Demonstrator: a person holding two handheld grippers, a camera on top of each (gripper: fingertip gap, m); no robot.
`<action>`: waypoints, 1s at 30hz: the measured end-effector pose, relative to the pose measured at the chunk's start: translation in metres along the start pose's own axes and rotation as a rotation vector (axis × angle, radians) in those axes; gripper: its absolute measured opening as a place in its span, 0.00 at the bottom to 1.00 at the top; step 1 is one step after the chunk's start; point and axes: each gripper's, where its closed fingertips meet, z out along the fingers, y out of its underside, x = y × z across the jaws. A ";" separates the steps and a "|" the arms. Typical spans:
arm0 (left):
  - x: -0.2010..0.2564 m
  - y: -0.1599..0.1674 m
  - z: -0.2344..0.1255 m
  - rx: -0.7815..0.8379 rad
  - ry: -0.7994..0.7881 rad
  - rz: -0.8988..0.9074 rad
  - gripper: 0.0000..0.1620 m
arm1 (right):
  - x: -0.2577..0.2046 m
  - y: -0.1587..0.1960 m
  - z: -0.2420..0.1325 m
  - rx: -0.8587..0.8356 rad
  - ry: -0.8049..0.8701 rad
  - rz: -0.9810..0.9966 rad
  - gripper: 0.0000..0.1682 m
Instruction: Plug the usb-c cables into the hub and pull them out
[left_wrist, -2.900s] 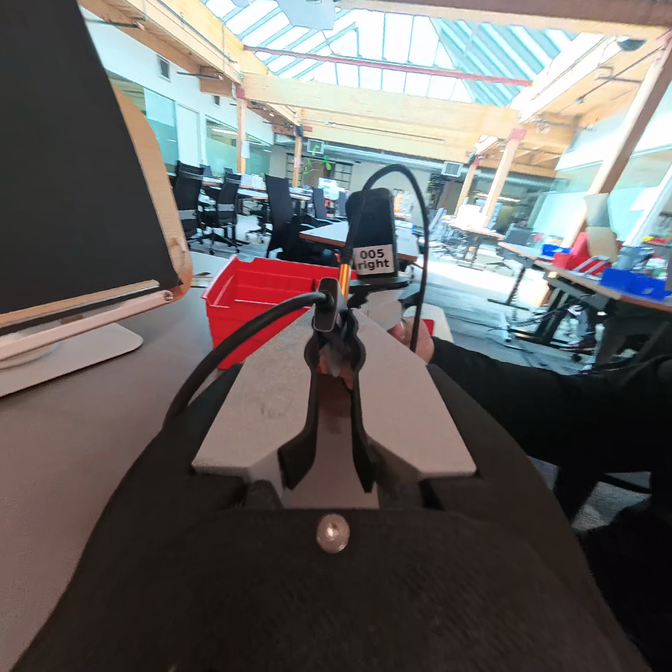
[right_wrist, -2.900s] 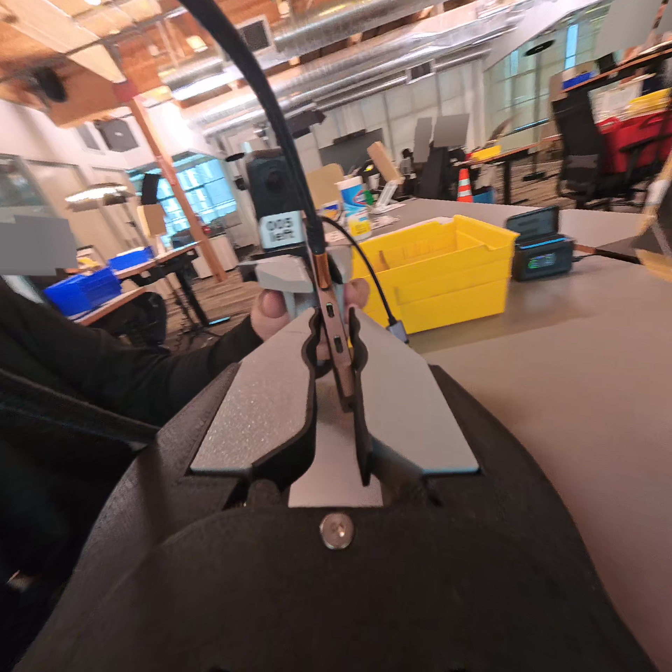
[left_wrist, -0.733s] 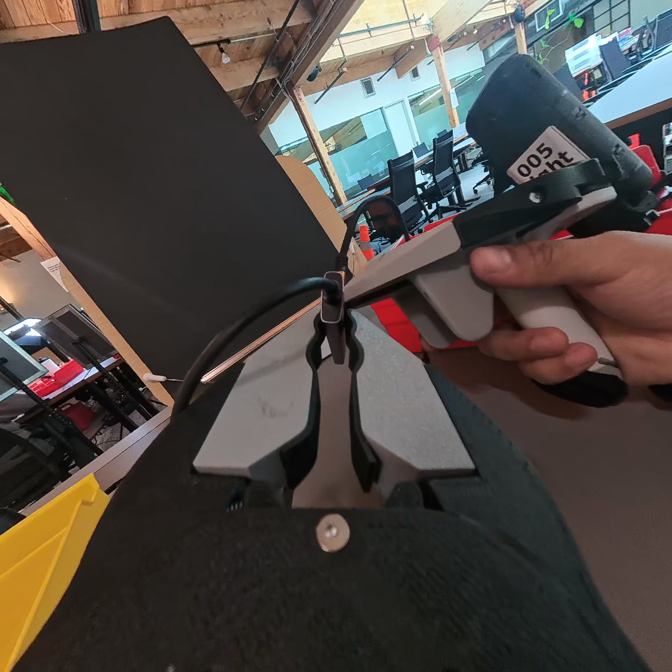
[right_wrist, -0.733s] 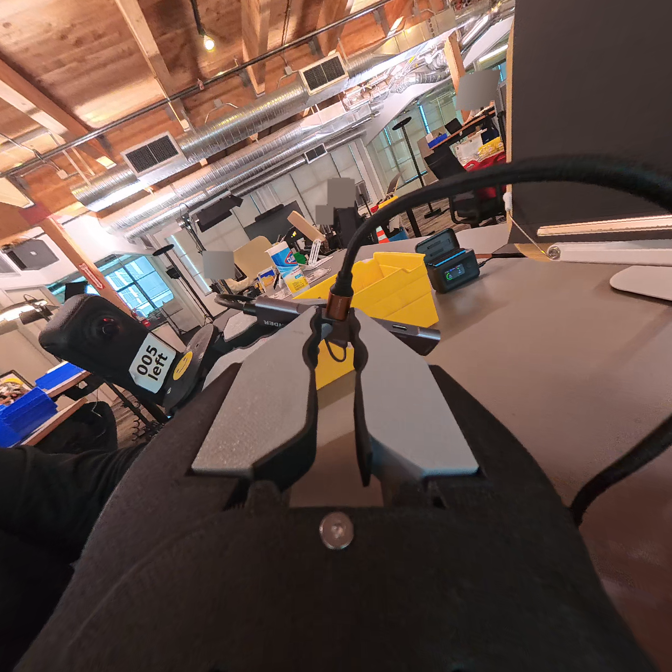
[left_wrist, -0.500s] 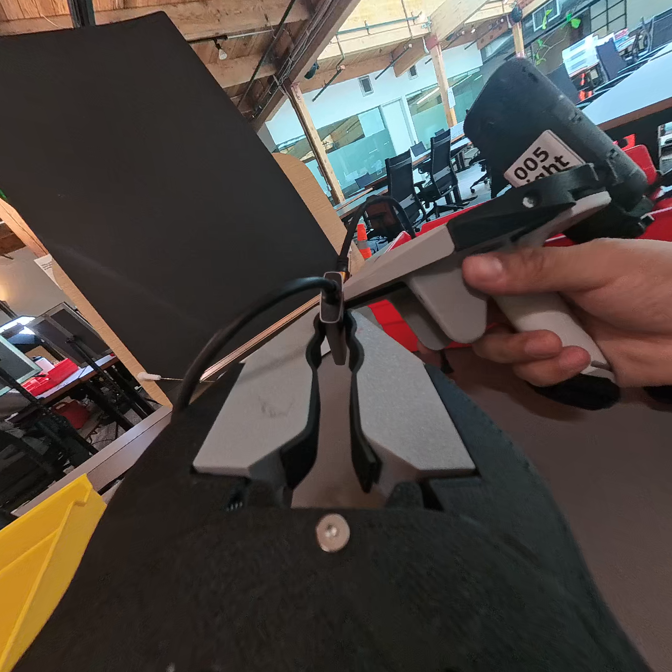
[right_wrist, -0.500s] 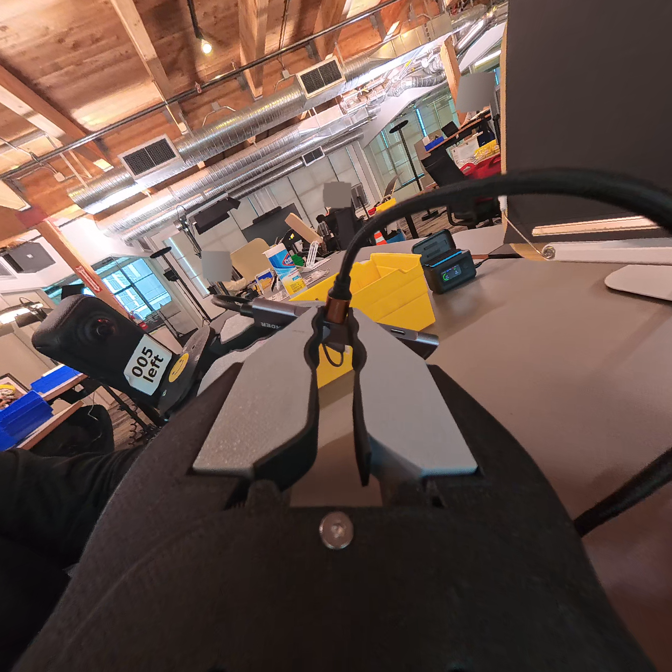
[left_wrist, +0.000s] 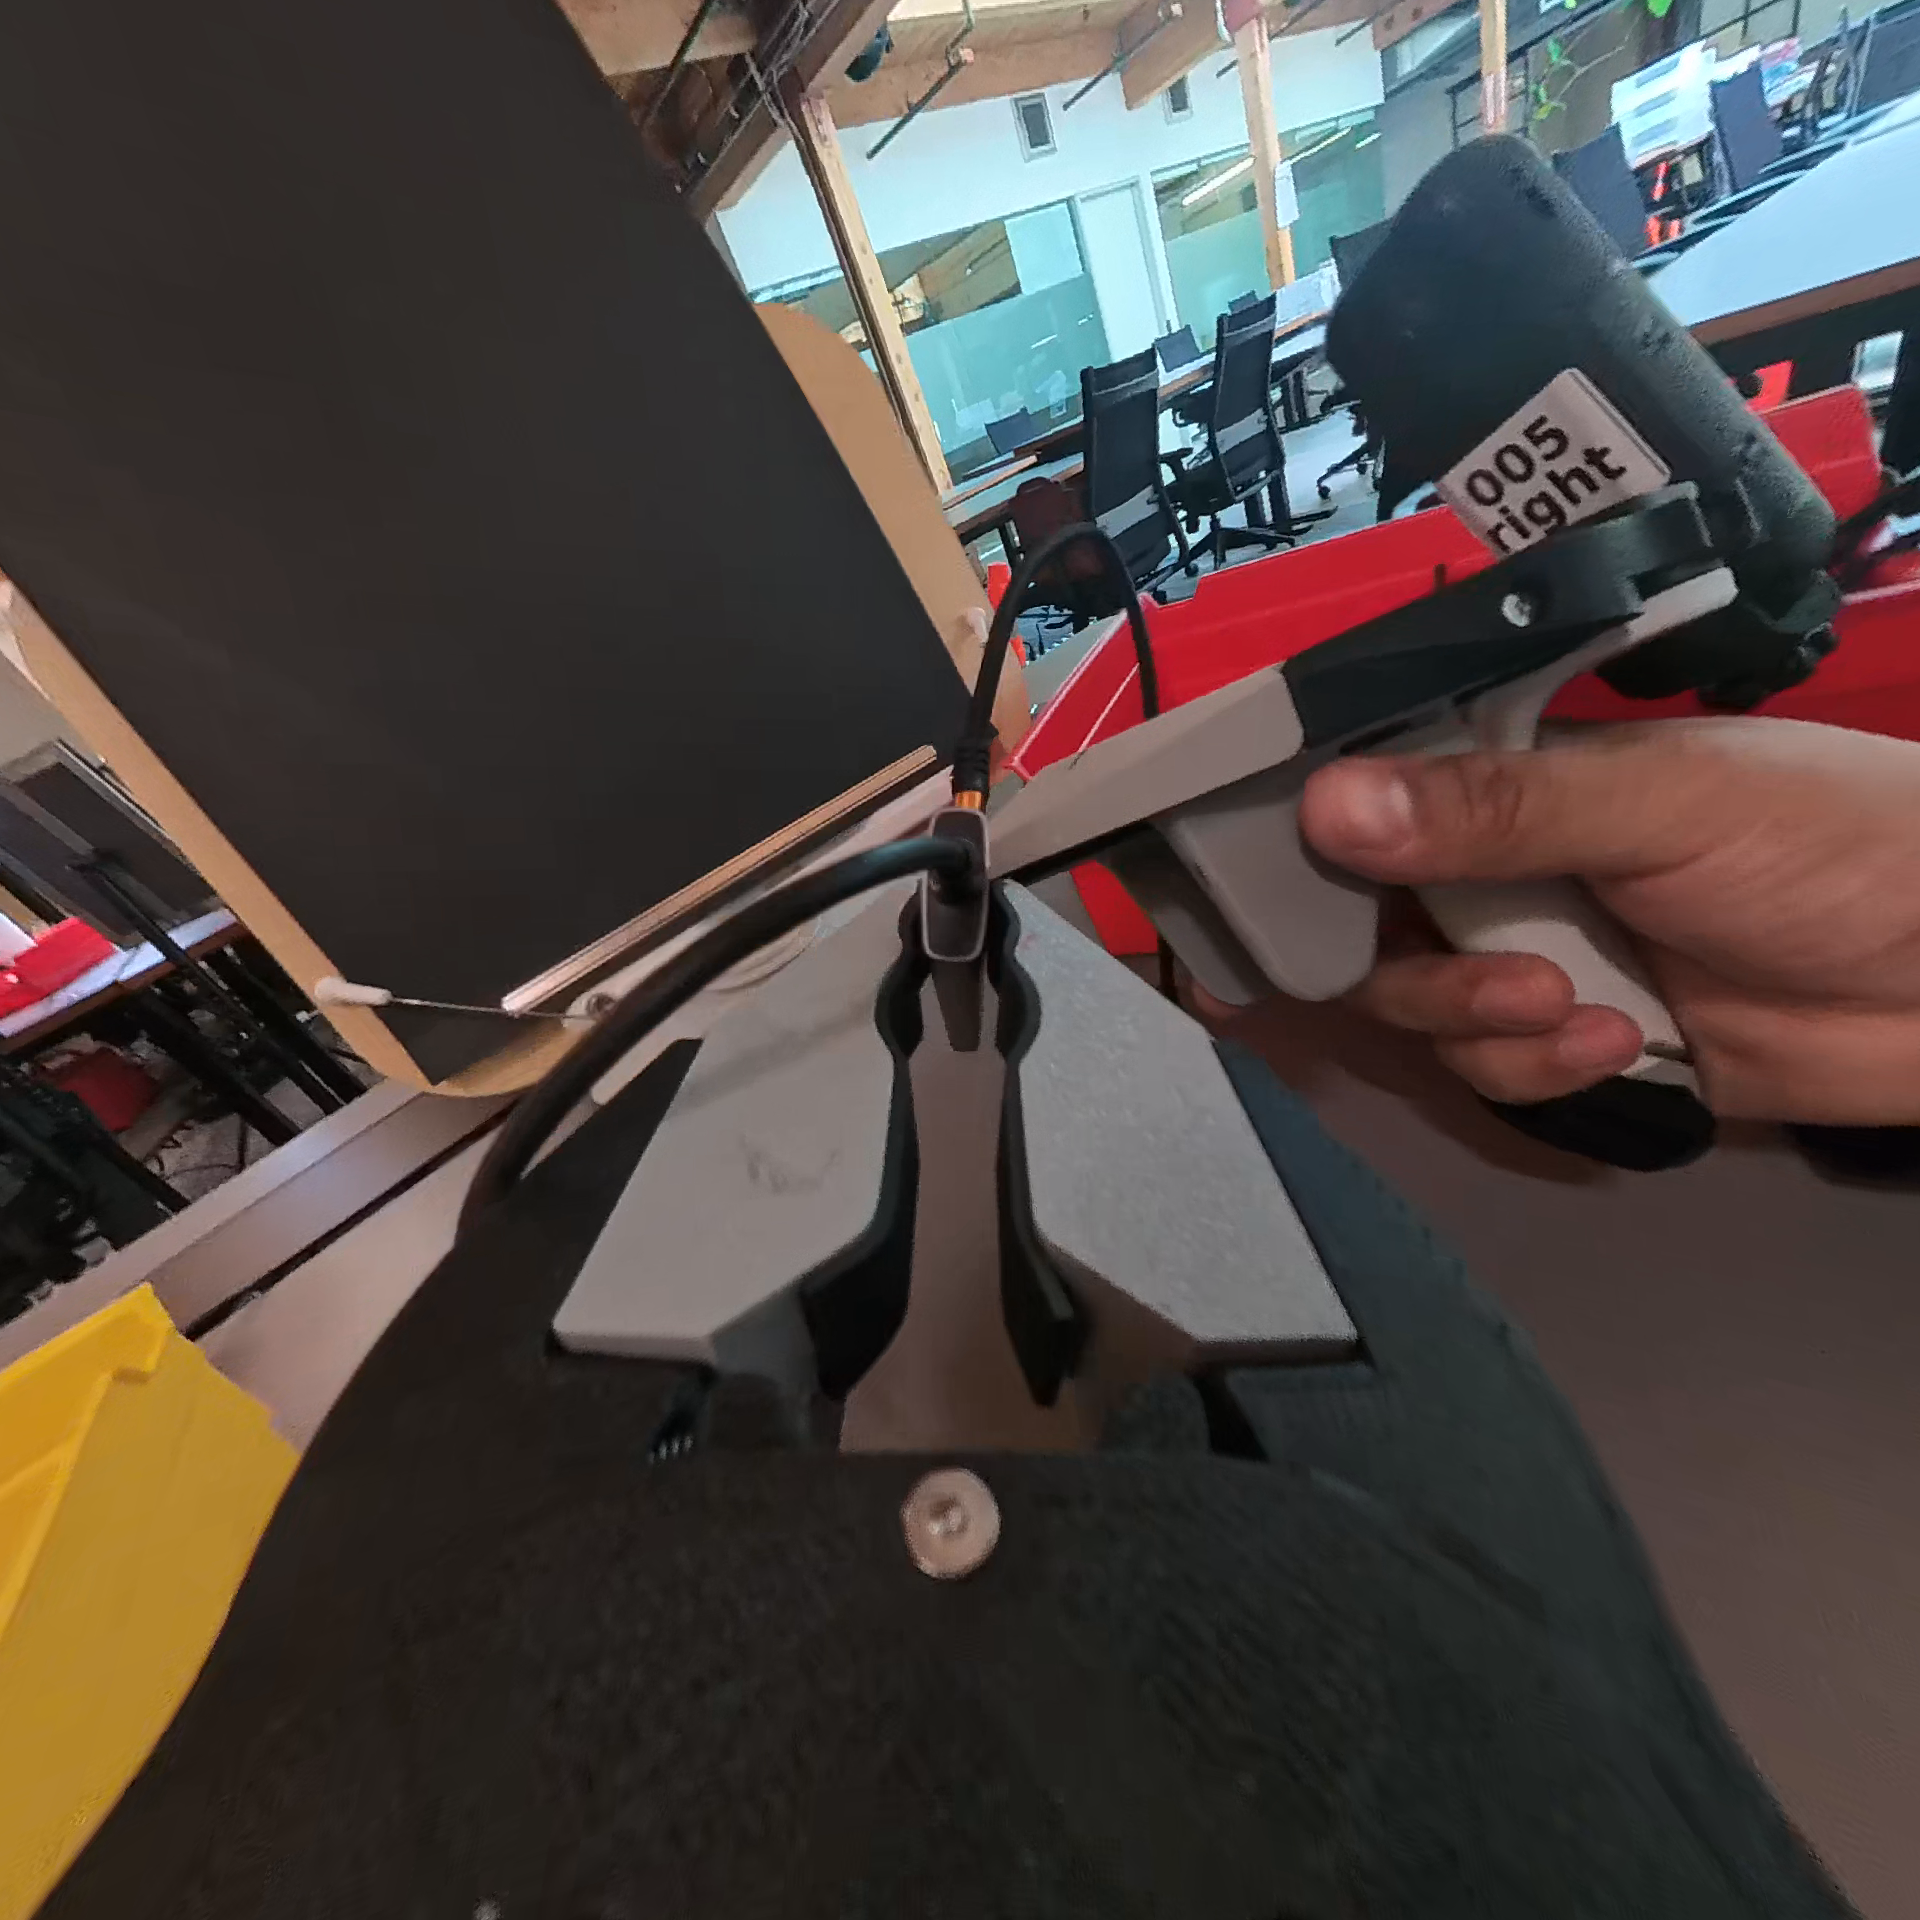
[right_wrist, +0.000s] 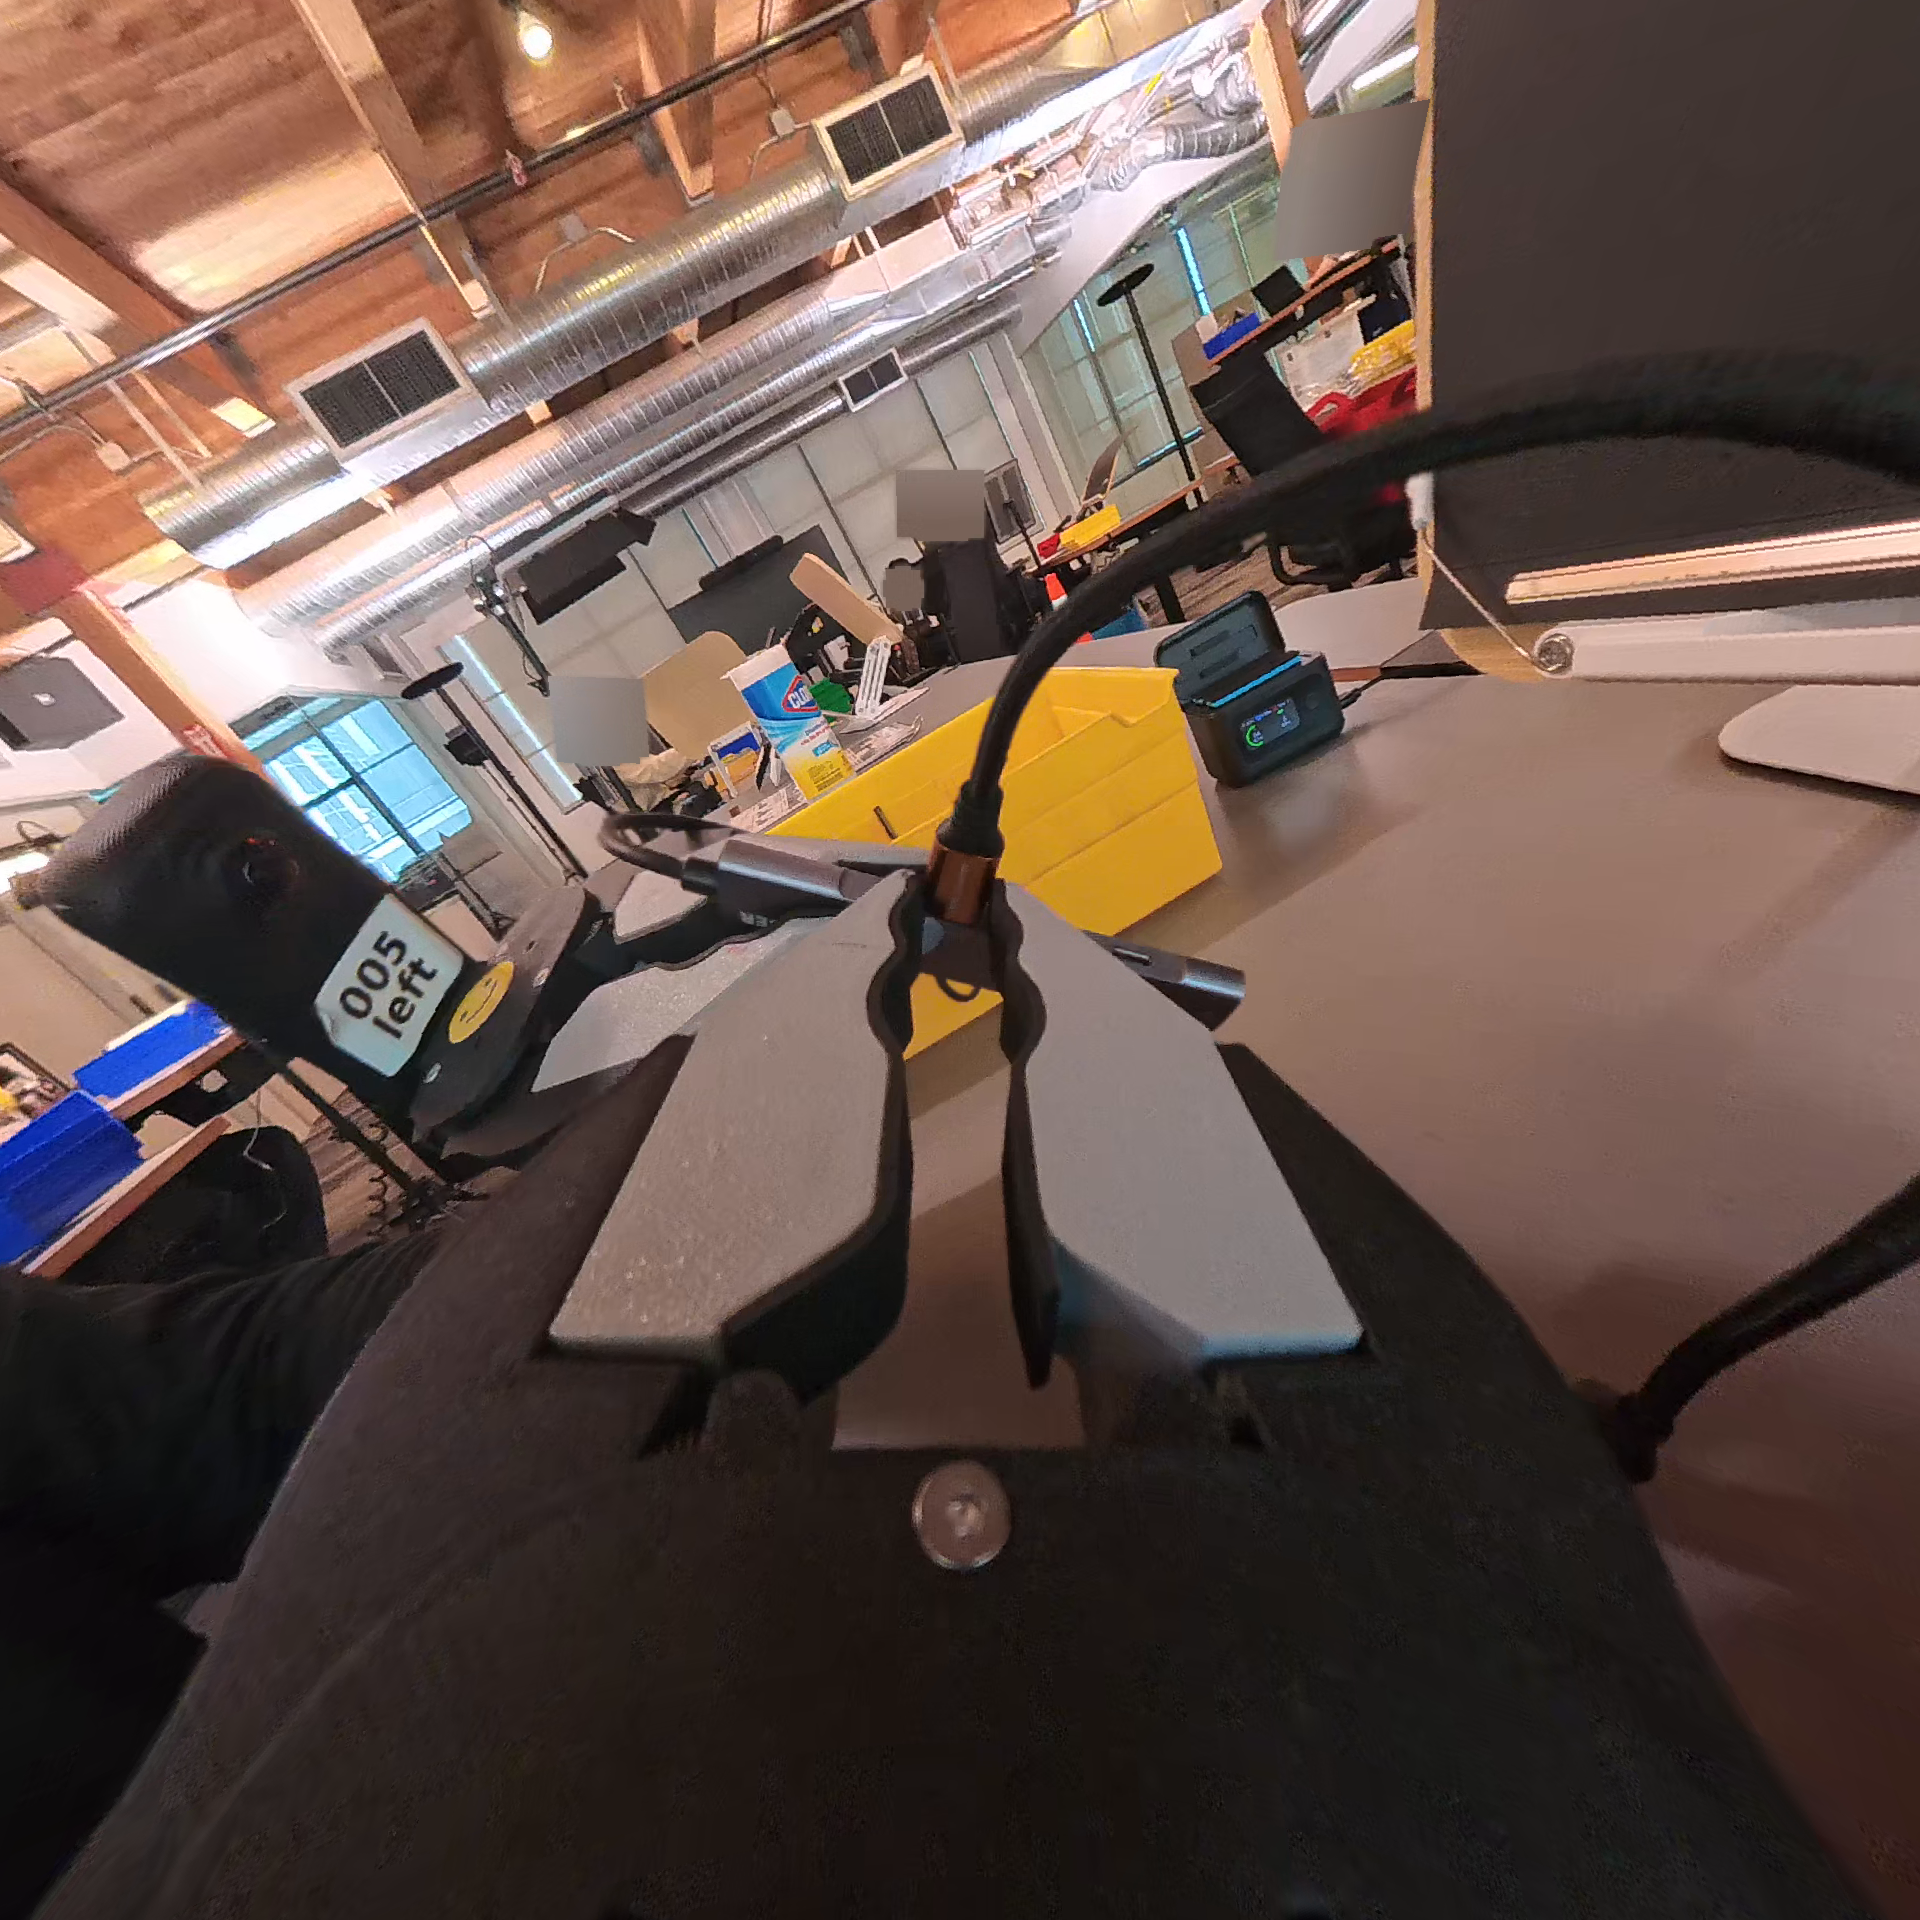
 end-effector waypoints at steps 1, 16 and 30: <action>-0.002 0.001 0.000 0.003 -0.008 -0.020 0.05 | 0.000 -0.001 0.002 0.010 0.010 0.001 0.06; -0.032 -0.018 -0.012 0.115 -0.182 -0.081 0.05 | -0.016 -0.026 0.027 0.262 0.120 -0.021 0.04; -0.046 -0.027 -0.019 0.179 -0.232 -0.178 0.05 | -0.027 -0.037 0.039 0.396 0.143 -0.068 0.04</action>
